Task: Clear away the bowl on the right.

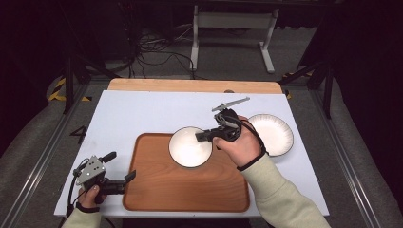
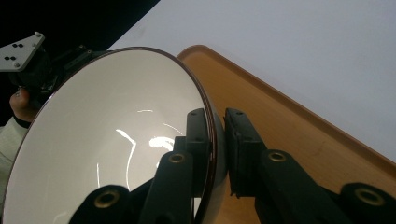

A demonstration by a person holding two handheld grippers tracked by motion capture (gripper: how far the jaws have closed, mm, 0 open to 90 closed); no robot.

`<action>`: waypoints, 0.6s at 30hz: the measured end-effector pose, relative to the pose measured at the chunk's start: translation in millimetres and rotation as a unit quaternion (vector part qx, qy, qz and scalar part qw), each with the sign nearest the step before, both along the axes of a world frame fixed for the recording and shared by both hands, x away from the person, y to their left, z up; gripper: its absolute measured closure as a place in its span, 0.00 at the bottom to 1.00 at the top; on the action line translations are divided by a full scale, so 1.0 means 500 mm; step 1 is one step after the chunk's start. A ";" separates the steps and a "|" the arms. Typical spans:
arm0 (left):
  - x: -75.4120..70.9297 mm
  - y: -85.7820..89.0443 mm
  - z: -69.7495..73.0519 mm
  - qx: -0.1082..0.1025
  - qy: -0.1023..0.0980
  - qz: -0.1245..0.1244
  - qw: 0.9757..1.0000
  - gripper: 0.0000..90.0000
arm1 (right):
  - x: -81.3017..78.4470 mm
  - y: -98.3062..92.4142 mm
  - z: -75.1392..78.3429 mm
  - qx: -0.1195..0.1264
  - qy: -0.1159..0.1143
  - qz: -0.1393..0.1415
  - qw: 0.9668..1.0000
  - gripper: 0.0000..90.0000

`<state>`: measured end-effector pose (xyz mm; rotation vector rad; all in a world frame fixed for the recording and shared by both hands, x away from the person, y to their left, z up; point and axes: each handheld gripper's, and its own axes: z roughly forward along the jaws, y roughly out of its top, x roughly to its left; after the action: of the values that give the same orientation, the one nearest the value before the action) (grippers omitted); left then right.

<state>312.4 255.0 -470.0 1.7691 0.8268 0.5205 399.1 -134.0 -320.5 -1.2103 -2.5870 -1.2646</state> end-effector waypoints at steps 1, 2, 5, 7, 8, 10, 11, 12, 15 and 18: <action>0.000 0.000 0.000 0.000 0.000 0.000 1.000 0.00 | 0.001 0.002 -0.004 0.000 0.001 0.000 1.000 0.89; 0.000 0.000 0.000 0.000 0.000 0.000 1.000 0.01 | 0.001 0.004 -0.008 -0.001 0.002 -0.001 1.000 0.89; 0.000 0.000 0.000 0.000 0.000 0.000 1.000 0.01 | 0.003 0.008 -0.017 -0.004 0.004 0.000 1.000 0.89; 0.000 0.000 0.000 0.000 0.000 0.000 1.000 0.00 | 0.004 0.011 -0.027 -0.007 0.008 0.000 1.000 0.89; 0.000 0.000 0.000 0.000 0.000 0.000 1.000 0.00 | 0.005 0.013 -0.033 -0.008 0.009 0.000 1.000 0.89; 0.000 0.000 0.000 0.000 0.000 0.000 1.000 0.00 | 0.006 0.016 -0.041 -0.009 0.011 0.000 1.000 0.89; 0.000 0.000 0.000 0.000 0.000 -0.001 1.000 0.00 | 0.006 0.018 -0.045 -0.010 0.011 0.000 1.000 0.89; 0.000 0.000 0.000 0.000 0.000 0.000 1.000 0.00 | 0.006 0.019 -0.049 -0.011 0.012 0.000 1.000 0.89; 0.000 0.000 0.000 0.000 0.000 -0.001 1.000 0.01 | 0.007 0.024 -0.065 -0.014 0.014 0.002 1.000 0.89; 0.000 0.000 0.000 0.001 0.000 -0.002 1.000 0.00 | 0.007 0.029 -0.079 -0.020 0.015 0.003 1.000 0.89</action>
<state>312.4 255.2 -469.9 1.7722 0.8239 0.5186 402.8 -119.7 -359.9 -1.2172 -2.6055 -1.1910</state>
